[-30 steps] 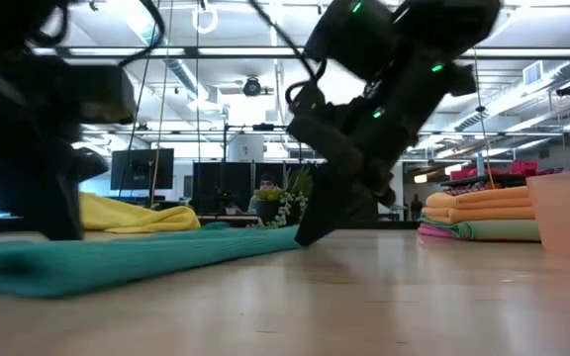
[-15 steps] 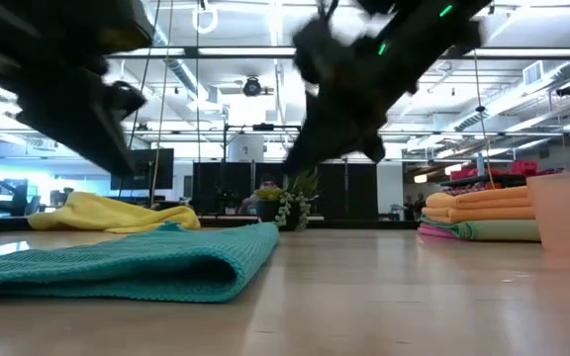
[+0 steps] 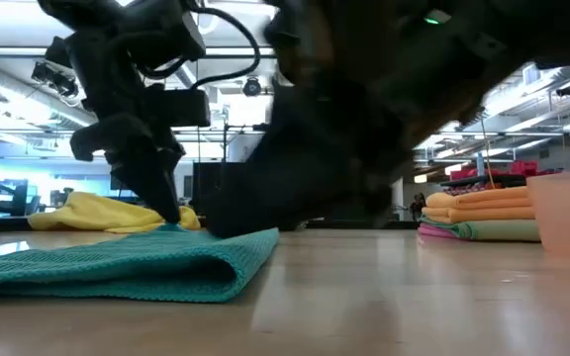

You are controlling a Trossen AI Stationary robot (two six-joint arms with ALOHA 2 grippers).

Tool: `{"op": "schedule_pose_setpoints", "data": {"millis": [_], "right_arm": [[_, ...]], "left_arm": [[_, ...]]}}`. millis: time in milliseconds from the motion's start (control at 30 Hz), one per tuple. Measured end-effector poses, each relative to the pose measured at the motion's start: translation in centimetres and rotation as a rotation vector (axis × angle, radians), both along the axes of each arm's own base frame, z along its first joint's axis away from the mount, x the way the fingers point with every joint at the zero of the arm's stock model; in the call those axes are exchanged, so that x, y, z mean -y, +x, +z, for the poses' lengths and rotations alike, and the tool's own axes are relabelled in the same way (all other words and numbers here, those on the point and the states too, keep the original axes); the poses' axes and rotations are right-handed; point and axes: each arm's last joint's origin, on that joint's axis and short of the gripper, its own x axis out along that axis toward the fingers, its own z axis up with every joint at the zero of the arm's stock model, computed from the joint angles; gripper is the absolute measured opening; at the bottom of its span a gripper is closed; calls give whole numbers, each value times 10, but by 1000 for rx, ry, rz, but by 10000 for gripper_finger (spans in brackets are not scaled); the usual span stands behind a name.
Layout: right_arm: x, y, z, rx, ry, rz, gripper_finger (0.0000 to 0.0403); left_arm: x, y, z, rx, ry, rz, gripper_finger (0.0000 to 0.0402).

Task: Fold microfiber towels
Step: Fold the blue microfiber towel

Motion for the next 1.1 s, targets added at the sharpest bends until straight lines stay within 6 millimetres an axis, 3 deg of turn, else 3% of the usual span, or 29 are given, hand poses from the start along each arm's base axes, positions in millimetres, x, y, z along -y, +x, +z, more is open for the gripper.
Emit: {"op": "schedule_pose_setpoints", "data": {"millis": [167,400,667,800,900,1000,1100], "right_arm": [[-4,14,-5,-117,-28,56,0],[11,-3,10,-295,-113,83,0],[62,-27,39,-506,-203,92,0],[80,-45,65,-438,-174,51,0],[75,-56,75,-310,-113,29,0],[60,-61,70,-195,-61,50,0],[44,-60,50,-141,-45,52,0]], "left_arm": [[-2,-6,-6,-42,-7,25,7],[6,-27,-25,-69,-63,149,7],[57,-41,-10,85,-184,142,6],[77,-58,10,222,-82,145,12],[80,-73,18,266,10,167,6],[78,-78,17,240,50,162,8],[73,-78,10,222,81,159,9]]}}
